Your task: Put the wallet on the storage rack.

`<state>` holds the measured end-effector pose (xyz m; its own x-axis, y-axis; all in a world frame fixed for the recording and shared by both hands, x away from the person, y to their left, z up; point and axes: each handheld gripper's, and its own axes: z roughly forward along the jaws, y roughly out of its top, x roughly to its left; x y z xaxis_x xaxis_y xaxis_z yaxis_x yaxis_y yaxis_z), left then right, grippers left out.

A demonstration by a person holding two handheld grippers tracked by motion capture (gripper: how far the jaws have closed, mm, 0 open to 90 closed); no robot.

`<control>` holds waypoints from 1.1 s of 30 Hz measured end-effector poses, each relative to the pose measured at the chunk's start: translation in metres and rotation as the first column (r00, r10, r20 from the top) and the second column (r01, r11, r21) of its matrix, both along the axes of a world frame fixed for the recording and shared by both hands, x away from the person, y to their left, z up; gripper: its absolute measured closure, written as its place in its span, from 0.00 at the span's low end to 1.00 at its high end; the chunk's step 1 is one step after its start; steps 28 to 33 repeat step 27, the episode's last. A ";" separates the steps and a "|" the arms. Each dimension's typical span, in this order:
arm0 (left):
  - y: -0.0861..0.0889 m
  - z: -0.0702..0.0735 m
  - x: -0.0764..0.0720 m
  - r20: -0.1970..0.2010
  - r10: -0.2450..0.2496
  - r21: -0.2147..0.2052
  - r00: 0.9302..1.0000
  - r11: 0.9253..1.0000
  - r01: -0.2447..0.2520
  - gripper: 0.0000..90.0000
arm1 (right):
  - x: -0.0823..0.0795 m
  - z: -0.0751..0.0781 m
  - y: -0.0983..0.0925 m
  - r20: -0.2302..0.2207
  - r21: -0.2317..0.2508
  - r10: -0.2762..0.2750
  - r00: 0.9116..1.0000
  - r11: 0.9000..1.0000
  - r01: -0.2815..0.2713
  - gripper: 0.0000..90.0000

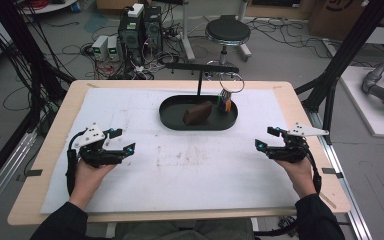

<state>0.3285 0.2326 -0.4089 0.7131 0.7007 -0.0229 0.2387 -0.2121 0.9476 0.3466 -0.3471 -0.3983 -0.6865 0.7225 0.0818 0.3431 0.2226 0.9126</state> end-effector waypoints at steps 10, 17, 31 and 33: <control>-0.002 -0.001 0.003 -0.004 -0.002 -0.003 1.000 1.000 0.002 0.26 | -0.002 -0.001 0.000 -0.006 -0.006 0.002 1.000 1.000 -0.002 0.23; -0.006 -0.003 0.007 -0.010 -0.013 0.009 1.000 1.000 0.013 0.26 | -0.006 -0.002 -0.005 -0.006 -0.001 -0.010 1.000 1.000 0.010 0.23; -0.010 -0.003 0.008 -0.009 -0.018 0.010 1.000 1.000 0.018 0.26 | -0.008 -0.001 -0.008 -0.003 0.000 -0.016 1.000 1.000 0.016 0.23; -0.010 -0.003 0.008 -0.009 -0.018 0.010 1.000 1.000 0.018 0.26 | -0.008 -0.001 -0.008 -0.003 0.000 -0.016 1.000 1.000 0.016 0.23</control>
